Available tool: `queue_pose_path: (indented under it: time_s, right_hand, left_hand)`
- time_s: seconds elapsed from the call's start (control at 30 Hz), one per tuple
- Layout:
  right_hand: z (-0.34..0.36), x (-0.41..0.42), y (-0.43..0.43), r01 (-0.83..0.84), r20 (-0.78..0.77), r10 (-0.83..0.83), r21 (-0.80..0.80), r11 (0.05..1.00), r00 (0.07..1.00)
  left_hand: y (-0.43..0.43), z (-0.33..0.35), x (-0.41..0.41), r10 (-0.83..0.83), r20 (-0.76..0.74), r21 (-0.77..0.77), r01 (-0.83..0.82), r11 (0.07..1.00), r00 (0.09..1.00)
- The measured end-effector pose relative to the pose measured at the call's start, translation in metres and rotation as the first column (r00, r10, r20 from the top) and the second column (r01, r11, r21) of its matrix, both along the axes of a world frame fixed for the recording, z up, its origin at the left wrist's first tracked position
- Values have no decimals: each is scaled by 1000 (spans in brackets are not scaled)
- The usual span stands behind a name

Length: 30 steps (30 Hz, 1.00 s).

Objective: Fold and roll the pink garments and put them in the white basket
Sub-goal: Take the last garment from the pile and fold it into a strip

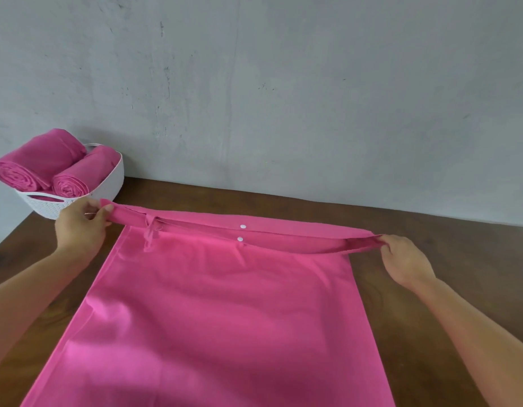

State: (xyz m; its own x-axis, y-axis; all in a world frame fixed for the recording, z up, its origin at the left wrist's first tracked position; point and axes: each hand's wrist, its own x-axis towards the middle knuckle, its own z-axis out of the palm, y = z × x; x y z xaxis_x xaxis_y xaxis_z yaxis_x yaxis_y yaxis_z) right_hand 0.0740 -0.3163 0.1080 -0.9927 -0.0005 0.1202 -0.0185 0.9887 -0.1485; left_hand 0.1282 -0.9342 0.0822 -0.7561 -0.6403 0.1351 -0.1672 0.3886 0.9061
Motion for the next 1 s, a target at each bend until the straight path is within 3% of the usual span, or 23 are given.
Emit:
queue_pose_path:
  time_s: [0.1,0.2,0.33,0.4,0.73,1.0]
  right_hand:
    - [4,6,2,38,35,-43,151,988,998]
    - [3,15,0,23,-30,-16,264,964,999]
    - [-5,43,-3,62,-164,-40,131,989,986]
    - [-17,65,-5,99,-146,-86,85,991,985]
    - [-87,188,-39,192,-53,-188,78,978,981]
    - [-97,268,-58,226,-96,-216,112,968,972]
  left_hand:
    - [-3,-4,5,21,27,5,-21,1000,999]
    - [0,-5,15,43,59,36,-45,998,997]
    - [-5,-7,31,-15,124,18,13,1000,992]
    - [-10,-12,42,-54,143,11,53,999,988]
    - [-37,-44,125,-155,213,50,147,988,965]
    - [-48,-56,200,-178,129,49,173,984,976]
